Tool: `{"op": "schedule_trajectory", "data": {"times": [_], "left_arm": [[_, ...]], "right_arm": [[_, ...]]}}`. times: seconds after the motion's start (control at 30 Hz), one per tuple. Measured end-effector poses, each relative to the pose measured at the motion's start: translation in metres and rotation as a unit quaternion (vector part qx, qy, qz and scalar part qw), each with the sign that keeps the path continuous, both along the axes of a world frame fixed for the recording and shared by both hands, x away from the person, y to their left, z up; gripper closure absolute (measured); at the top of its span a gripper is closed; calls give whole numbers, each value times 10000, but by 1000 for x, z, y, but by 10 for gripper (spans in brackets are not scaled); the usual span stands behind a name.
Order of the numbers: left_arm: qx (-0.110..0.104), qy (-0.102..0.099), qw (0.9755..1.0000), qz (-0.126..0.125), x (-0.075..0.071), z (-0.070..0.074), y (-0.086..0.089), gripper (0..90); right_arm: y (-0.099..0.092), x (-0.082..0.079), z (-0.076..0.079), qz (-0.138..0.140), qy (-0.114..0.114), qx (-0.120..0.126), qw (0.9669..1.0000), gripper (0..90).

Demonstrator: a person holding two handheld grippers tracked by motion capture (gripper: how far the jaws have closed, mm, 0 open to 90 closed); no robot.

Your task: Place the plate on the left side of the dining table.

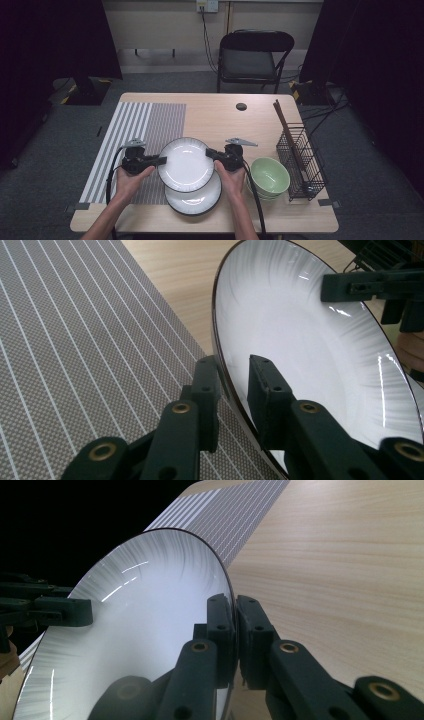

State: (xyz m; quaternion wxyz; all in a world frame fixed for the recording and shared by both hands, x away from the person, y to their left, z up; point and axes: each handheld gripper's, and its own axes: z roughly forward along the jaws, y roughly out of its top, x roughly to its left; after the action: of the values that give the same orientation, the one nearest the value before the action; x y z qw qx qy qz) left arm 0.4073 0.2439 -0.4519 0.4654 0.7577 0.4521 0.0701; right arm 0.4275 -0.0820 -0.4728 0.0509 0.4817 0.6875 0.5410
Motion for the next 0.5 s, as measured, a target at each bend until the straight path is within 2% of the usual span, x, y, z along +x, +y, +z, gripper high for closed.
{"op": "schedule_trajectory", "data": {"times": [0.1,0.23,0.5], "left_arm": [[-17,-54,10000,64,3,2,0,785],[-211,-101,9996,124,6,4,2,812],[-269,-248,9991,213,11,10,3,840]], "right_arm": [[-1,-1,3,-42,-70,-11,10000,854],[-1,-2,7,-74,-158,14,9998,858],[0,-3,11,-101,-292,-1,9995,860]]}}
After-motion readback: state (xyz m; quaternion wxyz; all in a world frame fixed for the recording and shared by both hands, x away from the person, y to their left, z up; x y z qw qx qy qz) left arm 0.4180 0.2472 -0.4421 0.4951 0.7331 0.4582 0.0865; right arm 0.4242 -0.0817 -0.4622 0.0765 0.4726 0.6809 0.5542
